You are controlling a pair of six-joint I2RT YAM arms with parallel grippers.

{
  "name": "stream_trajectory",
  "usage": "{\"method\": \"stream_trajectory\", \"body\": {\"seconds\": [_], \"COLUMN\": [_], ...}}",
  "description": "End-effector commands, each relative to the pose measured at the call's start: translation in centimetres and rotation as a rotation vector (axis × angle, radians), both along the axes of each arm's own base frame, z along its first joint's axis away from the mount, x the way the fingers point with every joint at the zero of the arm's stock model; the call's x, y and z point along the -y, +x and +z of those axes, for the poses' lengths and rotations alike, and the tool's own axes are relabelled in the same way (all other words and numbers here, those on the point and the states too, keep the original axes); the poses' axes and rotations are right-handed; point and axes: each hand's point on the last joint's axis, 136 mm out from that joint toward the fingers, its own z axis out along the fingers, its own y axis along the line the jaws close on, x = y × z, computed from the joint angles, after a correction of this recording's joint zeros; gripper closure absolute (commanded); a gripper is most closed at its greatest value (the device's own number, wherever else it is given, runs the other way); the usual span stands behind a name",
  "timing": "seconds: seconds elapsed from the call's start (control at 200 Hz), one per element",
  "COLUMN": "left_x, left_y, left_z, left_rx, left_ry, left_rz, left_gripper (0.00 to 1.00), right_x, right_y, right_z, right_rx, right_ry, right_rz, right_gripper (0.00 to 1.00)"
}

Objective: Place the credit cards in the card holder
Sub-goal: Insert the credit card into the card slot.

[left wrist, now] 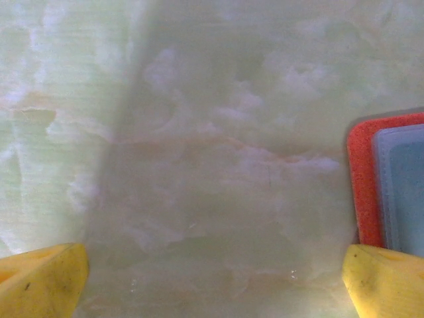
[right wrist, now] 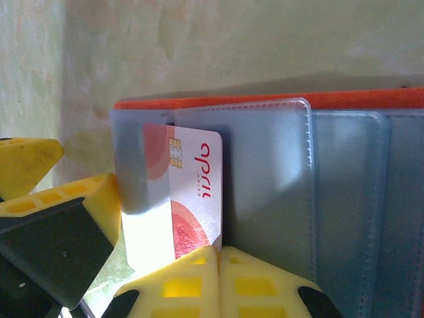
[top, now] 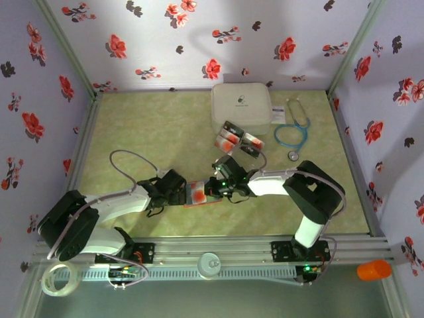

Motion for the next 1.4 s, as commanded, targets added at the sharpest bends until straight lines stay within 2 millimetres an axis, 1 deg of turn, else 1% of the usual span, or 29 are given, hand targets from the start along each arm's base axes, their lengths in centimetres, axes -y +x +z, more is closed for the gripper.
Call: {"method": "stream_trajectory", "body": {"seconds": [0.0,0.035,0.075,0.175,0.27,0.365,0.515,0.63,0.81,0.945,1.095,1.225,1.335,1.395], "left_x": [0.3,0.3,0.3,0.4,0.4,0.4,0.3,0.4,0.5,0.5,0.5,0.4,-0.2,-0.7], "left_y": [0.0,0.1,0.1,0.0,0.0,0.0,0.0,0.0,0.1,0.2,0.2,0.3,0.4,0.4], "left_z": [-1.2,-1.2,-1.1,-1.2,-1.2,-1.2,-1.3,-1.3,-1.3,-1.2,-1.1,-0.2,1.2,1.9], "left_rx": [-0.015,-0.014,-0.013,-0.014,-0.014,-0.015,-0.014,-0.013,-0.011,-0.007,-0.001,0.012,0.034,0.046], "left_ry": [-0.007,-0.007,-0.007,-0.011,-0.01,-0.009,-0.009,-0.009,-0.012,-0.014,-0.022,-0.031,-0.029,-0.035], "left_rz": [-0.009,-0.01,-0.009,-0.013,-0.015,-0.017,-0.016,-0.02,-0.022,-0.021,-0.016,-0.004,0.022,0.044], "left_gripper": [0.0,0.0,0.0,0.0,0.0,0.0,0.0,0.0,0.0,0.0,0.0,0.0,0.0,0.0], "right_x": [1.2,1.4,1.9,2.8,2.6,1.8,0.7,0.2,-0.7,-1.9,-2.9,-3.4,-4.0,-4.2], "right_y": [-1.4,-1.4,-1.3,-0.8,-0.4,-0.1,0.4,0.6,0.3,0.1,-0.2,-0.3,-0.3,-0.3], "right_z": [-1.0,-0.5,0.0,1.1,1.7,1.8,1.5,1.0,-0.5,-0.6,-0.9,-1.0,-0.9,-0.5], "right_rx": [-0.016,0.003,0.026,0.076,0.093,0.094,0.09,0.08,0.05,0.044,0.03,0.013,-0.007,-0.005], "right_ry": [-0.101,-0.118,-0.143,-0.195,-0.198,-0.183,-0.172,-0.169,-0.18,-0.169,-0.159,-0.14,-0.122,-0.112], "right_rz": [0.07,0.081,0.092,0.104,0.115,0.127,0.133,0.138,0.157,0.172,0.177,0.171,0.171,0.171], "right_gripper": [0.86,0.81,0.78,0.76,0.79,0.85,0.9,0.91,0.93,0.94,0.94,0.94,0.95,0.94]}}
